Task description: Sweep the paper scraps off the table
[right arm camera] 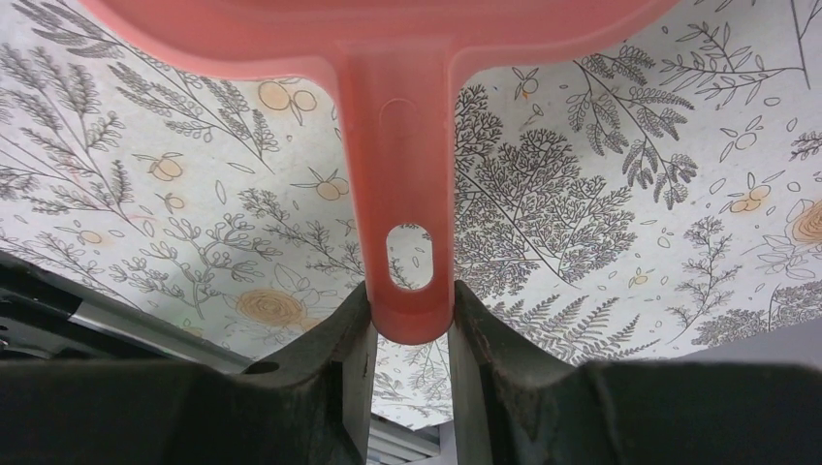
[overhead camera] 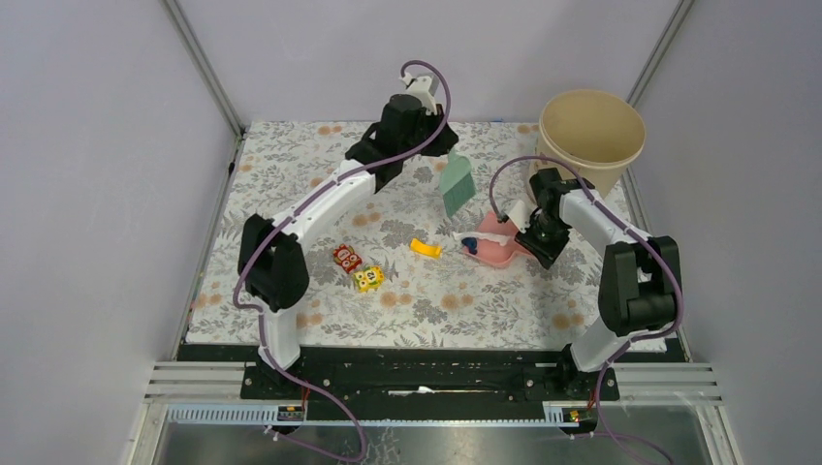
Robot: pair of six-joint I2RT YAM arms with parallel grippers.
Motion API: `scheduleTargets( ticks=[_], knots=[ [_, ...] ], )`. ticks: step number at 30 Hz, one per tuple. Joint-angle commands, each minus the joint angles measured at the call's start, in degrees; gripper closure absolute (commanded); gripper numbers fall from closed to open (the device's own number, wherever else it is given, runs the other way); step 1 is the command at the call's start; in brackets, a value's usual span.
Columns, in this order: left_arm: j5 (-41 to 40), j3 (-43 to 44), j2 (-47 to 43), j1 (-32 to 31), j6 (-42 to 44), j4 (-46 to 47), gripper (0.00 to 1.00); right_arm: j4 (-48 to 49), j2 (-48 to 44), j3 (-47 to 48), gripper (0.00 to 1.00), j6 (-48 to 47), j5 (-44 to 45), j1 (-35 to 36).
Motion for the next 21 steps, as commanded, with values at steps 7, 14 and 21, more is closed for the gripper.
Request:
scheduleTargets(
  ticks=[7, 14, 21],
  knots=[
    [-16.2, -8.2, -7.5, 0.2, 11.4, -3.7, 1.0, 3.9, -5.1, -0.6, 1.0, 2.3, -5.6, 0.0],
    [-6.9, -4.9, -1.3, 0.0, 7.1, -1.9, 1.0, 3.1, -4.7, 0.7, 1.0, 3.7, -5.7, 0.0],
    [2.8, -1.8, 1.9, -1.7, 2.9, -1.6, 1.0, 2.7, -6.1, 0.7, 1.0, 4.5, -5.3, 0.0]
  ],
)
